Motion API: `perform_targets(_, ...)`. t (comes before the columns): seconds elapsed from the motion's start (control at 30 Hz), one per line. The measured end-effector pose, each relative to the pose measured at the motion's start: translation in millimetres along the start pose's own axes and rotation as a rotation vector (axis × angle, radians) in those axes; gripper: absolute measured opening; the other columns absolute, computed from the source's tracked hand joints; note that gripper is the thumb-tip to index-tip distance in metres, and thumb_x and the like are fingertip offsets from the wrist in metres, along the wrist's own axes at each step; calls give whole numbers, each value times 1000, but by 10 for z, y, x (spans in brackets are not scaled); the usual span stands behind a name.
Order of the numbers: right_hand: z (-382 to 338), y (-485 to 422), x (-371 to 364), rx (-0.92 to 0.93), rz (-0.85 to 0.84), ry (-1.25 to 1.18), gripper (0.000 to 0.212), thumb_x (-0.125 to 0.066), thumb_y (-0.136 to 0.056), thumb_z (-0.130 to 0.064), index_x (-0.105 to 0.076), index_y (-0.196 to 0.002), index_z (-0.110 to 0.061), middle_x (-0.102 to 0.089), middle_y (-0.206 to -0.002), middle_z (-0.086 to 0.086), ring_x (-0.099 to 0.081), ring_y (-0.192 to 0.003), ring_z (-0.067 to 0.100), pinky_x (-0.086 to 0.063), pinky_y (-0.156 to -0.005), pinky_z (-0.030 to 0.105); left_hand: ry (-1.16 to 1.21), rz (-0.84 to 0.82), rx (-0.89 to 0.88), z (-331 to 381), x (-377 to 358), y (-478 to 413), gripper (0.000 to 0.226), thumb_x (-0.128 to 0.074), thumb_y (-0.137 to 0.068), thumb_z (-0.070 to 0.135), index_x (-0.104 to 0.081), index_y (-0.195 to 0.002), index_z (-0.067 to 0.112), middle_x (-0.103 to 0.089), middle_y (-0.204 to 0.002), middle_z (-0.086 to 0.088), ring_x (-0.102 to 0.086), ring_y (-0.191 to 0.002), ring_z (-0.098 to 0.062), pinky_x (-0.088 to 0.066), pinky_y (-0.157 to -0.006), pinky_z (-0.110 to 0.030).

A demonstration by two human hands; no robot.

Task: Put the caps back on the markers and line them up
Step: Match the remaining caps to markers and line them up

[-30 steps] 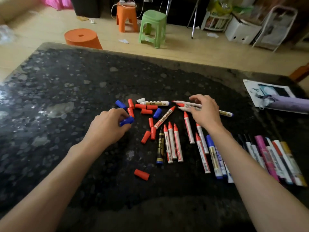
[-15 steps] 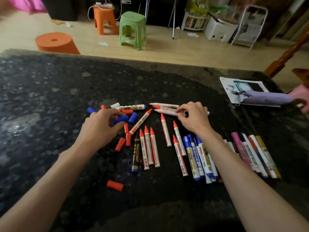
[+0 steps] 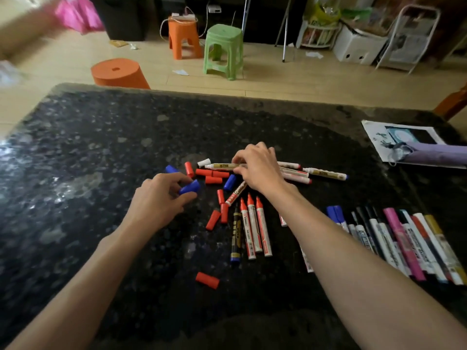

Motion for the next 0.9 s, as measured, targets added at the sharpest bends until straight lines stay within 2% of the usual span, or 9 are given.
perform_targets(0.07,49,130,124,-9,32,-29,20,-68,-98,-31,-70,-119,-30,-67,-118,-3,-53,-121,21,-34,-98,40,48,6,-3,-10,28,27,25,-81,-85,35,-70,-107,34,-75,-92,8,-71,-56,-5,-60,-82,-41)
perform_targets(0.13,105,338,249,-14,30,-93,18,-65,-100,-27,-66,-118,-30,-69,-113,-6,-58,-116,18,-34,-99,39,101,-2,-10,21,16,58,23,-82,-84,33,-71,-104,30,-74,-82,12,-70,-53,-4,-60,-81,-39)
perform_targets(0.27,227,874,444,-27,7,-251,17,-66,-99,-20,-64,-114,-27,-71,-108,-8,-65,-109,15,-46,-97,38,198,-82,-40,182,-100,122,17,-82,-85,29,-70,-94,36,-72,-66,12,-70,-58,-2,-59,-77,-36)
perform_targets(0.37,291,1257,499,-21,7,-395,27,-62,-101,-12,-66,-121,-29,-68,-118,-8,-61,-116,10,-50,-98,33,278,-146,-107,383,-183,177,18,-82,-84,25,-73,-97,34,-74,-73,7,-74,-70,-12,-59,-80,-37)
perform_targets(0.43,367,1430,529,-47,50,-440,33,-59,-102,-9,-67,-126,-30,-65,-121,-6,-59,-118,10,-49,-101,32,298,-173,-168,539,-231,221,21,-82,-84,26,-74,-102,32,-75,-78,5,-75,-74,-11,-58,-79,-31)
perform_targets(0.53,490,1539,552,-74,137,-486,35,-58,-101,-5,-69,-125,-29,-64,-120,-7,-59,-119,10,-50,-102,38,274,-186,-226,671,-304,244,20,-81,-85,21,-74,-100,32,-73,-76,18,-72,-69,-4,-52,-69,-14)
perform_targets(0.6,539,1586,569,-66,182,-509,37,-58,-100,-3,-69,-124,-29,-64,-122,-10,-58,-122,9,-50,-103,39,259,-183,-234,720,-326,244,20,-81,-86,19,-74,-102,29,-72,-72,21,-70,-65,0,-51,-65,-10)
perform_targets(0.73,556,1628,632,-36,219,-506,36,-58,-101,-2,-70,-122,-27,-64,-122,-10,-57,-124,9,-49,-105,37,225,-190,-261,797,-378,221,19,-81,-86,25,-76,-104,29,-74,-78,8,-71,-70,-5,-59,-78,-27)
perform_targets(0.9,476,1636,611,-13,178,-461,35,-58,-102,-6,-67,-127,-29,-62,-118,-7,-56,-119,9,-49,-101,33,220,-235,-272,885,-488,231,24,-78,-87,29,-74,-111,28,-74,-91,3,-73,-71,-10,-62,-81,-36)
Point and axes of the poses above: each hand's wrist, its own y-axis away from the middle knuckle, its own x-axis out of the back of the hand, z = x × y, the point moved 10 cm from there along -y, towards the middle knuckle
